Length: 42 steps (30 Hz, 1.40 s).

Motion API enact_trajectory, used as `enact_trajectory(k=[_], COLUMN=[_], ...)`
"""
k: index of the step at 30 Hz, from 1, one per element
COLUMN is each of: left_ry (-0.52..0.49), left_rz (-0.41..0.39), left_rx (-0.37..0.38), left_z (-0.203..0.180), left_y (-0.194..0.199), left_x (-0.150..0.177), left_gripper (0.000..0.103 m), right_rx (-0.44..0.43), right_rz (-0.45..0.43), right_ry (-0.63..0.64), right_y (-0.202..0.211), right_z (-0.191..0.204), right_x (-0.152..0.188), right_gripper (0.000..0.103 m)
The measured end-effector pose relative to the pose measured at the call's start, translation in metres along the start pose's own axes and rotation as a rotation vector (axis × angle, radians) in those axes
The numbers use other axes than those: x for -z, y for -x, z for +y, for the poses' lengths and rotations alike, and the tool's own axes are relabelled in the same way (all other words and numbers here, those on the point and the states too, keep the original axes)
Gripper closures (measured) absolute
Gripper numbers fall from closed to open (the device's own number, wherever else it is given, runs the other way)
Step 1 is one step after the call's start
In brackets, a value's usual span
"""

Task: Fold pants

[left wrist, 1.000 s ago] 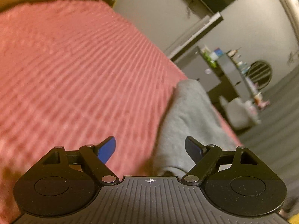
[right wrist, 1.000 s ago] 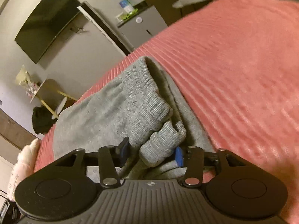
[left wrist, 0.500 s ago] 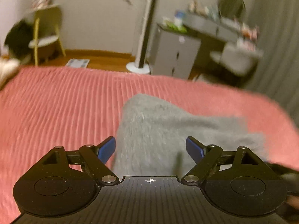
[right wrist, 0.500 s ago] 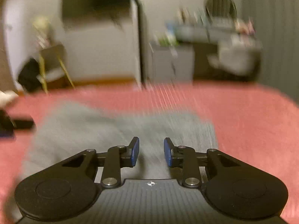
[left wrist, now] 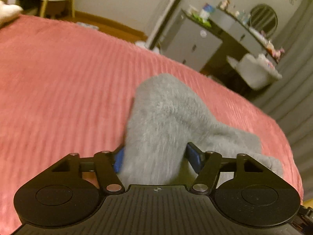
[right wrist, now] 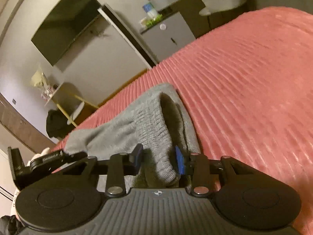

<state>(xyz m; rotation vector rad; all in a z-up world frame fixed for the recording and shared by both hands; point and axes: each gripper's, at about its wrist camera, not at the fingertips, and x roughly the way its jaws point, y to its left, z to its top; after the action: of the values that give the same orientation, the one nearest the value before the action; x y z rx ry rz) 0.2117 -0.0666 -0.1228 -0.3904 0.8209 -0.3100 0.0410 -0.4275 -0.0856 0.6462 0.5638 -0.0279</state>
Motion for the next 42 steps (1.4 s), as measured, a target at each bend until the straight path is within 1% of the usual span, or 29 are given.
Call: enact_trajectory(k=[1,3,5,7,8,9,10,11,12,13,15,16,17,19,20,21,23,25,27,28,30,32,34,36,38,40,42], left_ry=[-0.002,-0.011,-0.006,0.017,0.028,0.036,0.041,0.046,0.056,0.068,0.103,0.115,0.118,0.106,0.097,0.09,0.07,0.042,0.009,-0.003,-0.025,-0.023,-0.01,-0.001,-0.007,-0.034,-0.058], left_rz=[-0.017,-0.041,-0.031,-0.02,-0.022,-0.018,-0.011,-0.009,-0.008,-0.014,-0.015,-0.002,0.011,0.02,0.025,0.026,0.033,0.042,0.048,0.052,0.066,0.079,0.094,0.105,0.107,0.106,0.095], left_rx=[-0.012,-0.024,-0.042,-0.04,-0.034,-0.03,-0.032,-0.033,-0.033,-0.03,-0.026,-0.03,-0.026,-0.022,-0.029,-0.036,-0.057,-0.085,-0.118,-0.136,-0.159,-0.162,-0.159,-0.162,-0.162,-0.17,-0.179], left_z=[0.003,0.007,0.012,0.019,0.023,0.028,0.03,0.031,0.034,0.038,0.04,0.04,0.038,0.033,0.029,0.024,0.016,0.006,-0.001,0.0,-0.004,-0.002,0.001,0.003,0.001,-0.003,-0.008], left_y=[0.007,0.026,0.039,0.051,0.057,0.064,0.07,0.074,0.079,0.084,0.091,0.093,0.095,0.1,0.102,0.105,0.107,0.105,0.104,0.108,0.107,0.106,0.106,0.107,0.107,0.109,0.111], left_x=[0.004,0.016,0.029,0.044,0.052,0.063,0.073,0.079,0.088,0.094,0.103,0.106,0.108,0.11,0.11,0.111,0.109,0.104,0.1,0.104,0.104,0.105,0.107,0.108,0.109,0.11,0.112], left_gripper=[0.042,0.053,0.052,0.046,0.04,0.037,0.036,0.03,0.027,0.027,0.024,0.024,0.024,0.024,0.024,0.024,0.024,0.022,0.019,0.019,0.019,0.019,0.019,0.019,0.019,0.019,0.018], right_rx=[-0.014,-0.038,-0.054,-0.055,-0.056,-0.066,-0.069,-0.049,-0.024,-0.017,-0.04,-0.026,-0.012,-0.015,-0.022,-0.006,0.003,0.056,0.144,0.159,0.199,0.227,0.258,0.234,0.209,0.156,0.127], right_rz=[-0.002,0.006,0.032,0.045,0.04,0.042,0.06,0.066,0.053,0.05,0.067,0.082,0.093,0.067,0.061,0.059,0.028,0.002,-0.006,-0.016,-0.036,-0.047,-0.045,-0.039,-0.023,0.02,-0.001], right_ry=[-0.012,-0.047,-0.086,-0.13,-0.146,-0.17,-0.203,-0.223,-0.207,-0.192,-0.207,-0.217,-0.236,-0.251,-0.256,-0.264,-0.232,-0.158,-0.046,-0.008,0.038,0.082,0.098,0.065,0.04,-0.027,-0.071], right_y=[0.005,0.01,0.012,0.018,0.02,0.02,0.018,0.018,0.021,0.021,0.016,0.01,0.004,0.0,-0.002,-0.002,0.005,0.012,0.011,0.012,0.015,0.017,0.02,0.026,0.028,0.023,0.025], right_z=[-0.001,-0.009,-0.017,-0.022,-0.02,-0.023,-0.026,-0.027,-0.024,-0.022,-0.019,-0.02,-0.022,-0.02,-0.017,-0.014,-0.001,0.015,0.031,0.036,0.044,0.05,0.055,0.053,0.049,0.039,0.032], right_x=[0.001,0.003,0.012,0.021,0.023,0.022,0.02,0.018,0.017,0.015,0.02,0.021,0.021,0.02,0.019,0.018,0.014,0.015,0.02,0.023,0.027,0.029,0.031,0.034,0.037,0.04,0.041], right_gripper=[0.075,0.075,0.073,0.071,0.068,0.056,0.05,0.048,0.045,0.042,0.04,0.041,0.044,0.051,0.059,0.063,0.067,0.067,0.066,0.066,0.066,0.066,0.062,0.06,0.059,0.061,0.062])
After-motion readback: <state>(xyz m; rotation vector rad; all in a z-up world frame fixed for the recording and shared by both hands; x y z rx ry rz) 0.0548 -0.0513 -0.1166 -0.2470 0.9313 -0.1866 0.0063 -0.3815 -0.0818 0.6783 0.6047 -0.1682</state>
